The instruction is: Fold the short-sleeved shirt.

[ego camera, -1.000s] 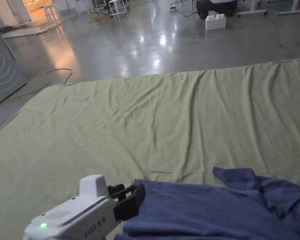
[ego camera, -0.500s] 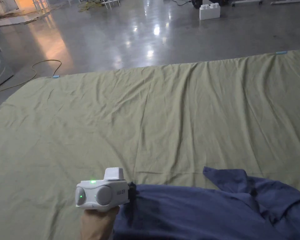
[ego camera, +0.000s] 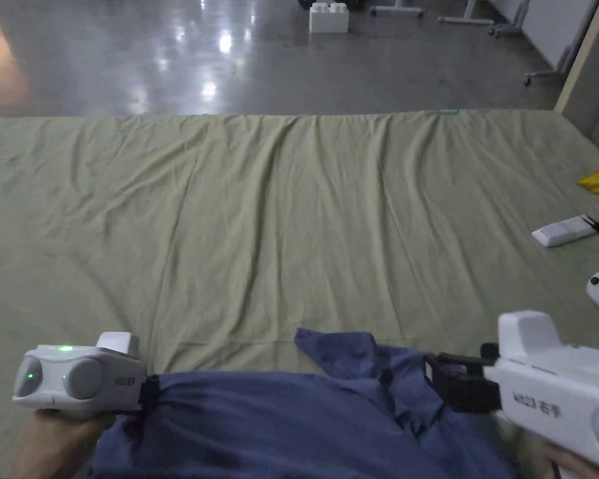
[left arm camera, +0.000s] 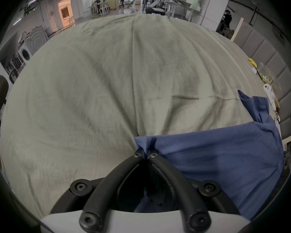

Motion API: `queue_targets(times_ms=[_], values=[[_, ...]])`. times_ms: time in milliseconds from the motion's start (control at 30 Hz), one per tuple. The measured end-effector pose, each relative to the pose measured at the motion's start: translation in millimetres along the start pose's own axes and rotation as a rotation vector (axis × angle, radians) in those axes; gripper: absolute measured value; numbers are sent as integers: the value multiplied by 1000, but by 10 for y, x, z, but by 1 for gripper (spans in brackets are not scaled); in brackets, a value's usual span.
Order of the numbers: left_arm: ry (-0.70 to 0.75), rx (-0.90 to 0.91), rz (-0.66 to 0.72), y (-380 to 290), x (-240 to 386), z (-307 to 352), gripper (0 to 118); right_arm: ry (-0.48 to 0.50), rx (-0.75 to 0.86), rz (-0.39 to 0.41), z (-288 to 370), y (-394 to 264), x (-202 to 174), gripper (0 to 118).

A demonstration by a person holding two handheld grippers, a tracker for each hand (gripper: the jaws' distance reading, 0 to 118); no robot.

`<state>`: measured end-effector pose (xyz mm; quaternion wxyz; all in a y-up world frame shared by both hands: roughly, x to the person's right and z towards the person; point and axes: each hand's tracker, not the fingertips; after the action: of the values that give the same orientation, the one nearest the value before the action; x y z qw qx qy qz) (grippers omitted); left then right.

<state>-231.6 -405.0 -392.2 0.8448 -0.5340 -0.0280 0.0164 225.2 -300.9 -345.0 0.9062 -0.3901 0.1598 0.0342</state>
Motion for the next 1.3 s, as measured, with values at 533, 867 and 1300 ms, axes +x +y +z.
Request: queue_targets(times_ms=[533,867,1300], values=[[37,79,-136,-108,107,127,1,-37,-320,179,-1191,88,45,5],[-98,654,6,-451,-252,2360,1,-137,165,62,744,431,117,5],[-128,1067,110,-382,-418,4370,1,-247,621,-64,2454,1154,-22,5]])
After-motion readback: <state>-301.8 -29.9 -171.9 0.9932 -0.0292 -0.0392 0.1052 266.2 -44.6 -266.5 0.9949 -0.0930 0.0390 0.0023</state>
